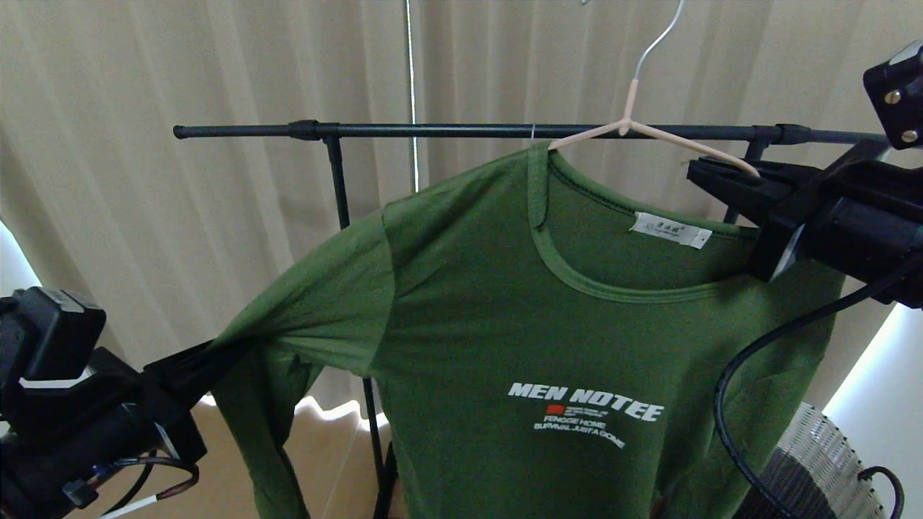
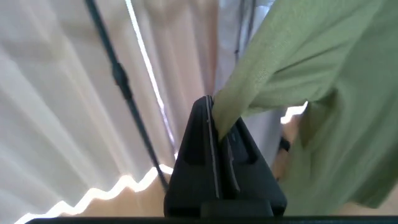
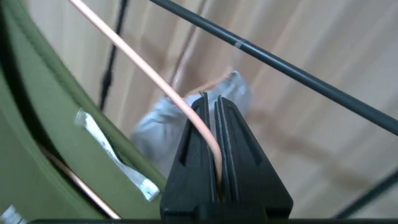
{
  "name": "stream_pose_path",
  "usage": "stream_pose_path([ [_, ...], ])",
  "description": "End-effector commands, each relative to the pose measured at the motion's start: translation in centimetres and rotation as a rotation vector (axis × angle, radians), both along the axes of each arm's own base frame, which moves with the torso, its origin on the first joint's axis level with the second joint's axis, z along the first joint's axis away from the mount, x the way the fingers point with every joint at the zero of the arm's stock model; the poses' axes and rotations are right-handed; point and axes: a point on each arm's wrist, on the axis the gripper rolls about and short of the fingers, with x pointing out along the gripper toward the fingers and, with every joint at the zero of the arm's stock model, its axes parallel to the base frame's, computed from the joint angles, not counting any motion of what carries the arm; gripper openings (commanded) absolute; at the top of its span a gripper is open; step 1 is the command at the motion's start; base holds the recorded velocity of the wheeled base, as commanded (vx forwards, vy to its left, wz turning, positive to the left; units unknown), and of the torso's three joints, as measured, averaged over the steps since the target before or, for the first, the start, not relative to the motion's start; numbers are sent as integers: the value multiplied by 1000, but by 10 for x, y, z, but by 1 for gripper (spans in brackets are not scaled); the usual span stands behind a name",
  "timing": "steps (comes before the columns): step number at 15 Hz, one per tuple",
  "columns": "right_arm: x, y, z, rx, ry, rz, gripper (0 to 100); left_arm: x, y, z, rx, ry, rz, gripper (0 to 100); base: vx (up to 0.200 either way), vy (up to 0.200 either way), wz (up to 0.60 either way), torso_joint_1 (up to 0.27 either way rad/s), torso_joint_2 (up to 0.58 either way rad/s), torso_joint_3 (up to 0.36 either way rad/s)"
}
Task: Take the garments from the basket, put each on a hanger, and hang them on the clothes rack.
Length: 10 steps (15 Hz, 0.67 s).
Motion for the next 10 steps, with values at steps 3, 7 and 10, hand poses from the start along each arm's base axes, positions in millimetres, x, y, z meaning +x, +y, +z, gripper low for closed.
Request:
stream_pose_path([
  [3,2,-4,0,-1,1,-21,0,-1,4,1,-3,-8,25,100,0,0,0,0,0,0],
  [7,3,-21,6,-7,-2,-108,0,-5,4,7,-6,-45,17,100,0,0,0,0,0,0],
  [10,-7,-34,8,-27,40,-148,0,-4,0,12,37,-81,-6,100,0,0,0,0,0,0],
])
